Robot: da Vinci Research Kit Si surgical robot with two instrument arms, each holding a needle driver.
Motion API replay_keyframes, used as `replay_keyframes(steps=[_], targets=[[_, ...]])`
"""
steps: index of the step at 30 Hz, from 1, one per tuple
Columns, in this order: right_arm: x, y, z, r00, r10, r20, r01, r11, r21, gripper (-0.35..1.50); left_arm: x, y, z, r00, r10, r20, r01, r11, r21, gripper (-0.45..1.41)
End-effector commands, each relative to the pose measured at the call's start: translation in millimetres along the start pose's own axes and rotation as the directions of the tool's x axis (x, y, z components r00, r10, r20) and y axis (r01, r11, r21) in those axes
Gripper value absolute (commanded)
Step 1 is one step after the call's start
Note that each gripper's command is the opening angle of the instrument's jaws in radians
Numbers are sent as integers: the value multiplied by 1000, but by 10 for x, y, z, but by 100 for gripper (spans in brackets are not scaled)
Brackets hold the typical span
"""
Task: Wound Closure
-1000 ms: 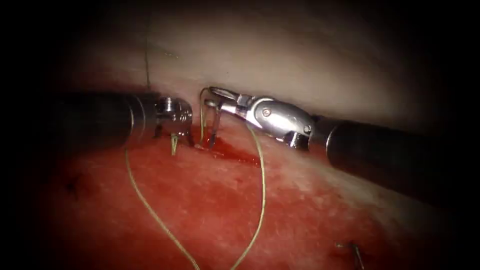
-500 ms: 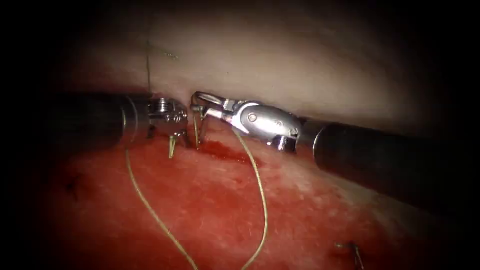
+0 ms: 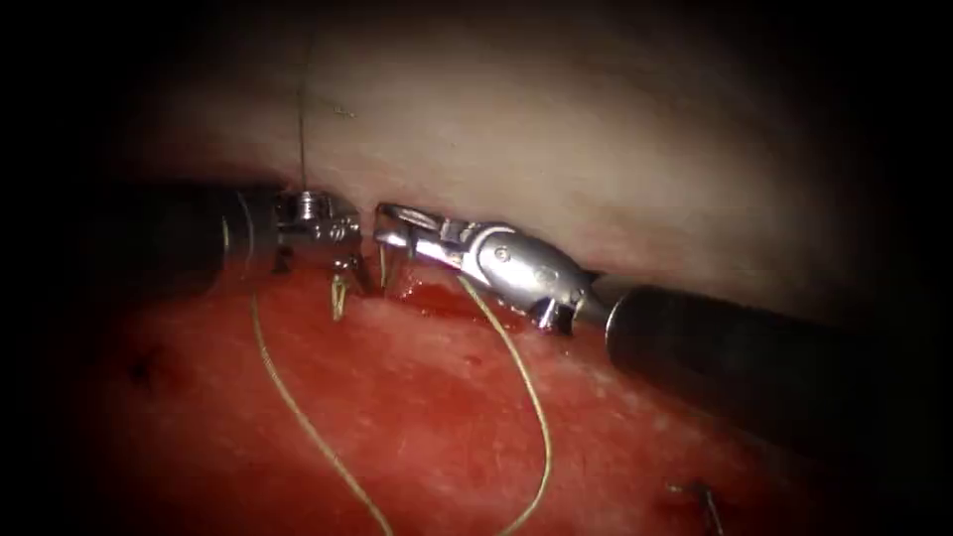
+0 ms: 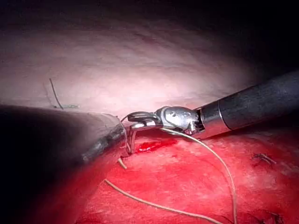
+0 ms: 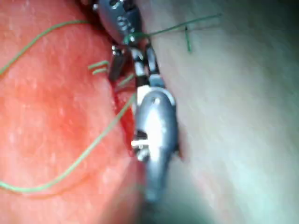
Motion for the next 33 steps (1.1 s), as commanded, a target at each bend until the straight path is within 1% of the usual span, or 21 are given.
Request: replay_keyframes(steps=[1,8,11,13,14,18,19,21,22,25,29,33], targets=[[-3,-2,10,1000,19,4,-19,1000,5,-35,10,4,-5,1000,-4,-31,5,1000,29,-45],[-4,7,5,998,27,57,-28,999,19,-35,35,40,-42,994,-14,-112,25,995,101,-45],[-5,12,2,997,27,73,-29,999,21,-35,44,58,-50,992,-1,-128,16,993,114,-45],[-5,15,0,995,27,92,-29,999,23,-35,48,68,-49,991,6,-131,10,993,120,-45],[-5,17,0,994,33,106,-35,999,20,-35,51,74,-47,991,4,-132,12,992,123,-45],[-8,22,-1,994,25,107,-27,999,19,-35,52,89,-30,992,8,-130,9,991,131,-45],[-9,23,-1,994,24,106,-26,999,20,-35,50,94,-16,991,12,-133,5,992,128,-45],[-9,23,-1,994,24,109,-26,999,21,-35,47,98,-5,991,16,-135,0,993,122,-45],[-9,23,-1,993,24,112,-26,999,23,-35,44,99,5,989,20,-146,-3,993,119,-45],[-10,21,-1,994,23,111,-26,999,23,-35,42,98,16,986,25,-165,-4,992,126,-45],[-9,18,0,994,24,108,-27,999,30,-35,40,98,22,983,34,-181,-10,991,131,-45],[-8,19,-2,992,24,124,-29,999,38,-35,39,98,33,981,33,-190,-9,992,126,-45]])
